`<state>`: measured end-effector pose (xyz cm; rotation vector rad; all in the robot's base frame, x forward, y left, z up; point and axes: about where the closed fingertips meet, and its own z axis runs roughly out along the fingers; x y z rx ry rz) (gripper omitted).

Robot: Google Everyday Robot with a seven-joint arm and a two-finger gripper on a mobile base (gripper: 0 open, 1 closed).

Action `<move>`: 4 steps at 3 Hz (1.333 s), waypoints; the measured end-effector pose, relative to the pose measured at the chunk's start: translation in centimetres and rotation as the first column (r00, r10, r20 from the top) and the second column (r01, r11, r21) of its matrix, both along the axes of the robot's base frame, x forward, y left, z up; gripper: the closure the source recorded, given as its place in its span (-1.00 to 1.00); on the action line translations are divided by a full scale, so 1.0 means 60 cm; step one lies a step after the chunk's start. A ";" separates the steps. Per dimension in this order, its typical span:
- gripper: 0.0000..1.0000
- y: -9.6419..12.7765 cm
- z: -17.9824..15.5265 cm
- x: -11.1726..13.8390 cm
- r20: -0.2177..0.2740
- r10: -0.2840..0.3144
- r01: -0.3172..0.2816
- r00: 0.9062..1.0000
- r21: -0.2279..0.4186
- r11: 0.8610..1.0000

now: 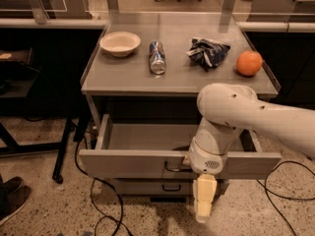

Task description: Open top drawer

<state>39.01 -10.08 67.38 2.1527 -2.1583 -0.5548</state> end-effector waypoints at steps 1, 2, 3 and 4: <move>-1.00 -0.008 -0.021 0.004 -0.031 -0.016 0.016 0.999 0.000 1.000; -1.00 -0.007 -0.029 0.000 -0.048 -0.024 0.024 0.999 0.002 1.000; -1.00 -0.004 -0.026 -0.002 -0.048 -0.024 0.024 0.999 0.003 1.000; -1.00 -0.008 -0.027 -0.028 -0.059 -0.037 0.038 0.998 0.016 0.999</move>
Offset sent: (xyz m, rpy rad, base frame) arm -0.0085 -0.0232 -0.0742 0.0217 0.1700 -0.0872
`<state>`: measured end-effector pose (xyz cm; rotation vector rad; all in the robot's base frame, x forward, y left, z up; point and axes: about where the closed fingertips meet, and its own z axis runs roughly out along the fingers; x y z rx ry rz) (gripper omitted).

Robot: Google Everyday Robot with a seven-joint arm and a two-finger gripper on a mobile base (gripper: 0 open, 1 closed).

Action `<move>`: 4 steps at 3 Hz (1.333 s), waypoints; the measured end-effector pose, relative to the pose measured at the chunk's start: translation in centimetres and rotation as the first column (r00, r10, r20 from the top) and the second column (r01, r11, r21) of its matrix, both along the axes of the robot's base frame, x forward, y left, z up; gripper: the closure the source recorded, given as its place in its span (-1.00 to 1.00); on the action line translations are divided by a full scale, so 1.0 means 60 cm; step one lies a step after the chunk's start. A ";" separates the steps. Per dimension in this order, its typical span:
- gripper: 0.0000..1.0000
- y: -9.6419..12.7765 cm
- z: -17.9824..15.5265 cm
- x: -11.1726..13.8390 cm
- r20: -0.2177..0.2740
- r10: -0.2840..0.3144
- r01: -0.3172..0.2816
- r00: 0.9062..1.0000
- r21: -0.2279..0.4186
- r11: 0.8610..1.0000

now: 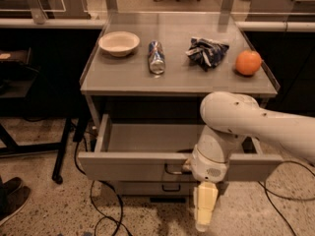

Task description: Open top drawer

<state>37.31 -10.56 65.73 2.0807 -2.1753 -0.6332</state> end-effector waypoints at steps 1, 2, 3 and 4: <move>-1.00 0.009 0.004 -0.004 0.000 0.000 0.000 1.000 0.001 1.000; -1.00 0.009 0.004 -0.003 -0.001 0.000 0.000 1.000 0.003 1.000; -1.00 0.007 0.007 -0.030 0.008 0.017 -0.017 1.000 -0.002 1.000; -1.00 0.001 0.010 -0.059 0.012 0.018 -0.018 1.000 -0.005 1.000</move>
Offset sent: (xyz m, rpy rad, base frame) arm -0.1192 -0.0635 0.0138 0.0007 0.0039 -0.0317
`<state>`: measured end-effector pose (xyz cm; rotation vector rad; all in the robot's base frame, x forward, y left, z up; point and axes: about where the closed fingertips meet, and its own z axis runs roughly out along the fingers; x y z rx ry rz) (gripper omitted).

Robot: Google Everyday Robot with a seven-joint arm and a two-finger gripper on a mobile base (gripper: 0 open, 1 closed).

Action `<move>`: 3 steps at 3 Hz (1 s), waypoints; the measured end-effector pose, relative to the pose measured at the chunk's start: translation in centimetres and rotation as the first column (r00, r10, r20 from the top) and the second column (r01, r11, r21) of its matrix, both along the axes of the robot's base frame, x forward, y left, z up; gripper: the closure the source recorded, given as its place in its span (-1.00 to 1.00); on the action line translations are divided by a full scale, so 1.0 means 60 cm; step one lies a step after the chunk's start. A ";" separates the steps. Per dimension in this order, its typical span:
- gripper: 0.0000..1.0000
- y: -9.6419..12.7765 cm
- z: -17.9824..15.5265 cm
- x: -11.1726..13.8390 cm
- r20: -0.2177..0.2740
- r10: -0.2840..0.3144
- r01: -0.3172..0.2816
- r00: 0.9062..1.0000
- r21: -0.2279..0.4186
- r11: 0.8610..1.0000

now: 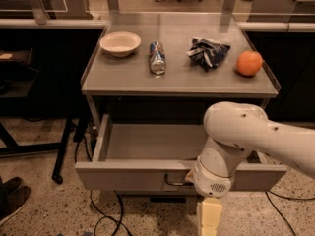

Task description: Open top drawer

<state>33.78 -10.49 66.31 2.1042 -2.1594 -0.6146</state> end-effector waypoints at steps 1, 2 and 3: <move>-1.00 -0.005 0.007 -0.038 0.002 -0.015 0.015 1.000 0.003 1.000; -1.00 -0.005 0.007 -0.038 0.002 -0.015 0.015 1.000 0.004 1.000; -1.00 -0.003 0.007 -0.037 0.000 -0.014 0.014 1.000 0.011 1.000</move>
Offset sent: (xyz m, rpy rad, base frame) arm -0.1024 -0.0366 -0.0132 0.0147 0.0453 -0.0839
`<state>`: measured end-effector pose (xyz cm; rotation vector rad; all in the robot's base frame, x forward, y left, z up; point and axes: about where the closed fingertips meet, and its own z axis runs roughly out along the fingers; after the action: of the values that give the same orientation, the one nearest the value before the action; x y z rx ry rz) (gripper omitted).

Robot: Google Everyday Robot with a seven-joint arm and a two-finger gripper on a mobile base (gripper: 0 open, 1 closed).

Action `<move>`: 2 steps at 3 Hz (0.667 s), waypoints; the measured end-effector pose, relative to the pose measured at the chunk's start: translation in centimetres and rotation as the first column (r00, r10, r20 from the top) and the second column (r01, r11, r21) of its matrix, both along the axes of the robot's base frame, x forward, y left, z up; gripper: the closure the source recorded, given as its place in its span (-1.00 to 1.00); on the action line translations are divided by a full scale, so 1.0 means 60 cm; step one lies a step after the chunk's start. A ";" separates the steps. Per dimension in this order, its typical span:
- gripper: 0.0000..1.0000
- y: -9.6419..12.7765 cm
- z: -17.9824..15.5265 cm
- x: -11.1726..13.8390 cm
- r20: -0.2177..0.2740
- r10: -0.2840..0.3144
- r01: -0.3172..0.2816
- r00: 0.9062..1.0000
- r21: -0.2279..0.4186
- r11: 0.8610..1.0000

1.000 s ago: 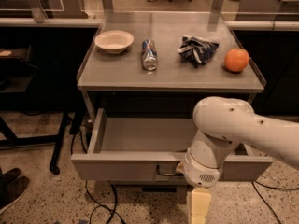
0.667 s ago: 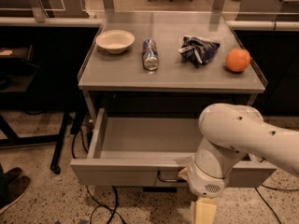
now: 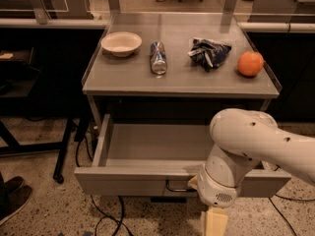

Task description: Open top drawer

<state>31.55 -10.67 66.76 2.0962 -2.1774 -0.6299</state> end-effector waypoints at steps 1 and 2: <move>-1.00 -0.006 -0.003 -0.014 -0.011 0.004 -0.004 1.000 0.001 1.000; -1.00 -0.002 0.000 -0.016 -0.012 0.004 -0.004 1.000 0.001 1.000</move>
Offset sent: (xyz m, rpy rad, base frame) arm -0.0708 -0.0479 -0.0103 -0.0241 0.0913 -0.0125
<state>30.61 -10.79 66.75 2.0911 -2.1673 -0.6416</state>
